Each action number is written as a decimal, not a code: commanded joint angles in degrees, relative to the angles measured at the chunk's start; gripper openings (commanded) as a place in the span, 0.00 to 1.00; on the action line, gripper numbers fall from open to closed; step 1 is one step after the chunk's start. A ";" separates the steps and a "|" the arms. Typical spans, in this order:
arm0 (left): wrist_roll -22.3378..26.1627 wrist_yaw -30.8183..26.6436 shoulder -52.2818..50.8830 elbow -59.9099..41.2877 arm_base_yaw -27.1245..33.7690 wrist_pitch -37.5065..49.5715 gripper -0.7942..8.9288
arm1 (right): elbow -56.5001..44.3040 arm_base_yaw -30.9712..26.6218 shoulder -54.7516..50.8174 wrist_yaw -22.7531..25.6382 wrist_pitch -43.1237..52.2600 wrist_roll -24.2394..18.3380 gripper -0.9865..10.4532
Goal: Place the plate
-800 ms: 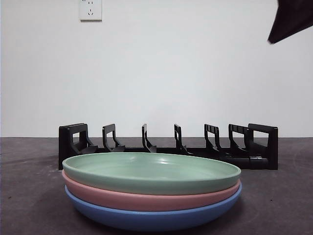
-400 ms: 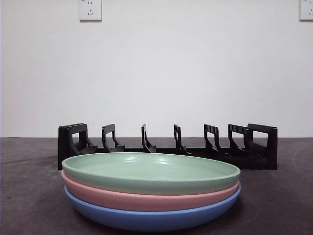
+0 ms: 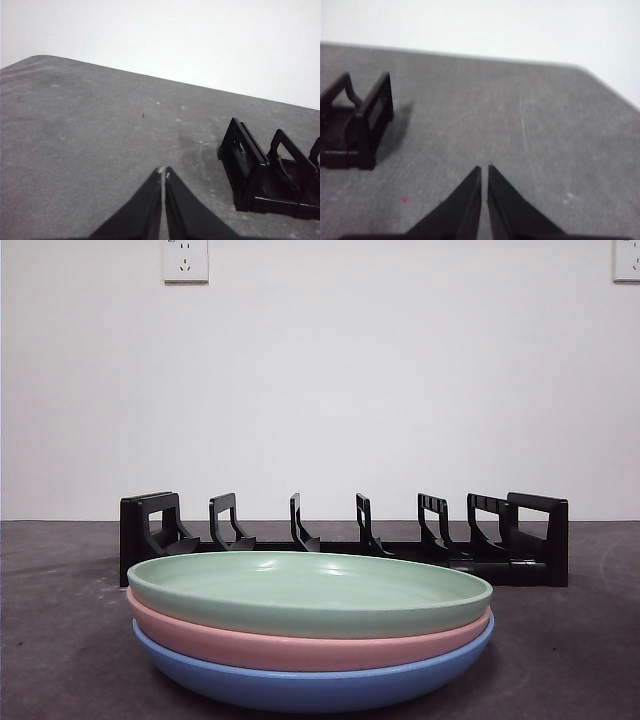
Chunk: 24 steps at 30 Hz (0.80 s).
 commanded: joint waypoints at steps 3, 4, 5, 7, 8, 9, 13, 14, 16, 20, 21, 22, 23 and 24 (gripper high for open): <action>0.00 0.22 0.07 -1.09 0.00 0.57 0.09 | -0.24 0.02 -1.49 0.11 -1.05 1.90 0.10; -0.02 0.22 0.07 -1.09 0.00 0.59 0.09 | -0.24 0.02 -1.49 0.04 -1.01 2.49 0.10; -0.02 0.22 0.09 -1.09 0.02 0.59 0.09 | -0.24 0.02 -1.49 -0.13 -1.05 4.13 0.10; -0.02 0.22 0.07 -1.09 0.00 0.59 0.09 | -0.22 0.02 -1.44 -0.35 -0.55 5.68 0.10; -0.02 0.22 0.07 -1.09 0.00 0.61 0.09 | -0.22 0.02 -1.44 -0.28 -0.57 5.68 0.10; -0.02 0.22 0.09 -1.09 0.00 0.55 0.09 | -0.22 0.02 -1.49 -0.04 -0.52 5.66 0.10; 0.00 0.22 0.07 -1.09 0.00 0.57 0.09 | -0.22 0.02 -1.49 0.02 0.28 5.66 0.10; -0.02 0.22 0.07 -1.09 0.00 0.57 0.09 | -0.22 0.02 -1.49 0.02 0.72 5.66 0.10; -0.02 0.22 0.07 -1.09 0.00 0.59 0.09 | -0.22 0.02 -1.49 0.02 1.11 5.66 0.10; 0.00 0.22 0.07 -1.09 0.00 0.59 0.09 | -0.22 0.02 -1.49 0.02 1.11 5.66 0.10; -0.02 0.22 0.07 -1.09 0.00 0.57 0.09 | -0.22 0.02 -1.49 0.02 1.11 5.66 0.10; -0.02 0.22 0.07 -1.09 0.00 0.57 0.09 | -0.22 0.02 -1.49 0.02 1.11 5.66 0.10; -0.02 0.22 0.07 -1.09 0.00 0.59 0.09 | -0.22 0.02 -1.49 0.02 1.11 5.66 0.10; -0.02 0.22 0.07 -1.09 0.00 0.59 0.09 | -0.22 0.02 -1.49 0.02 1.11 5.66 0.10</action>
